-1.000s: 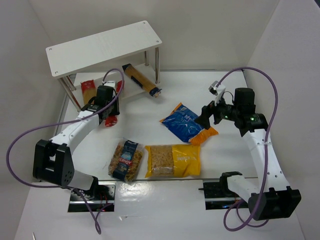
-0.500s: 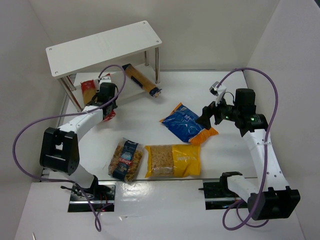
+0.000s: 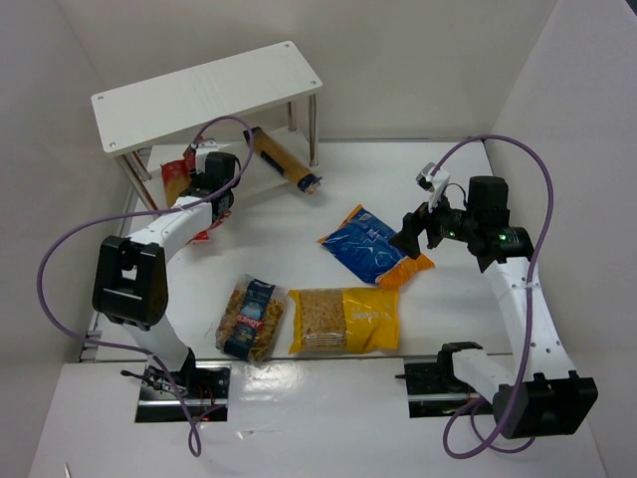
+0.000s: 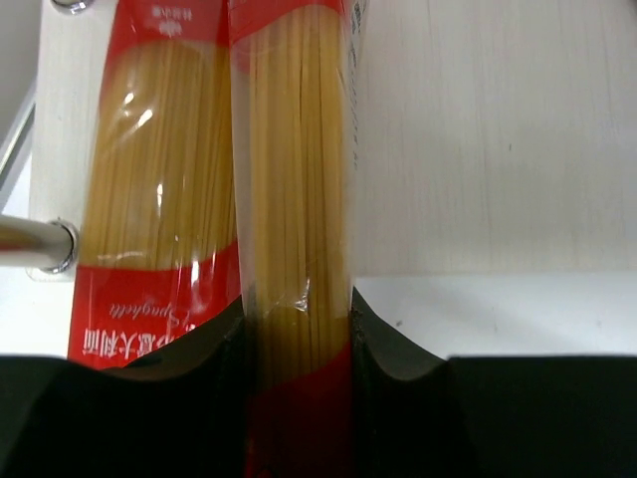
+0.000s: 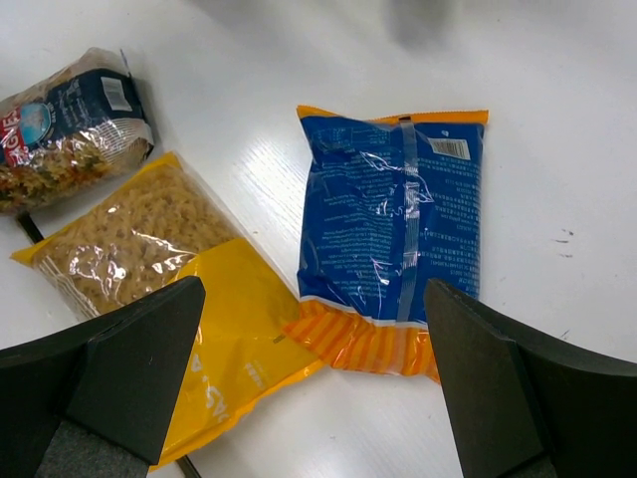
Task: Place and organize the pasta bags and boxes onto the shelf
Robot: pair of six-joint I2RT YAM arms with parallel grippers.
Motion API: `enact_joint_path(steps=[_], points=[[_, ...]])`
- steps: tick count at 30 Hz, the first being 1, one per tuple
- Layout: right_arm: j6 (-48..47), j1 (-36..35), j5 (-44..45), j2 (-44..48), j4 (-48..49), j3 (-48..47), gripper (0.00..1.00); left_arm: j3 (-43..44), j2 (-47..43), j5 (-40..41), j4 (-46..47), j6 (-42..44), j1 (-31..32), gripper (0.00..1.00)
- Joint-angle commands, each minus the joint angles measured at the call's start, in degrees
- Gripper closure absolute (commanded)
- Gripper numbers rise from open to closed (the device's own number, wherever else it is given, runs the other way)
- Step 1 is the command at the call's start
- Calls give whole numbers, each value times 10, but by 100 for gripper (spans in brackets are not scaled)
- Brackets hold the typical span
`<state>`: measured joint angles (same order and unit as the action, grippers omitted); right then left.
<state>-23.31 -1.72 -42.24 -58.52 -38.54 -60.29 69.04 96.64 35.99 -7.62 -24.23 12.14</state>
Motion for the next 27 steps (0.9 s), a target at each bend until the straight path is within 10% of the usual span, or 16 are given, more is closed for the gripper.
enact_joint_path(steps=[1,17,27], points=[[-9,4,-13,3,11,4,0,53,6,63,81,-13,-1,100],[-14,4,-18,3,6,4,0,81,70,82,44,1,-17,100],[-19,4,-18,9,0,4,0,87,70,76,4,7,-17,80]])
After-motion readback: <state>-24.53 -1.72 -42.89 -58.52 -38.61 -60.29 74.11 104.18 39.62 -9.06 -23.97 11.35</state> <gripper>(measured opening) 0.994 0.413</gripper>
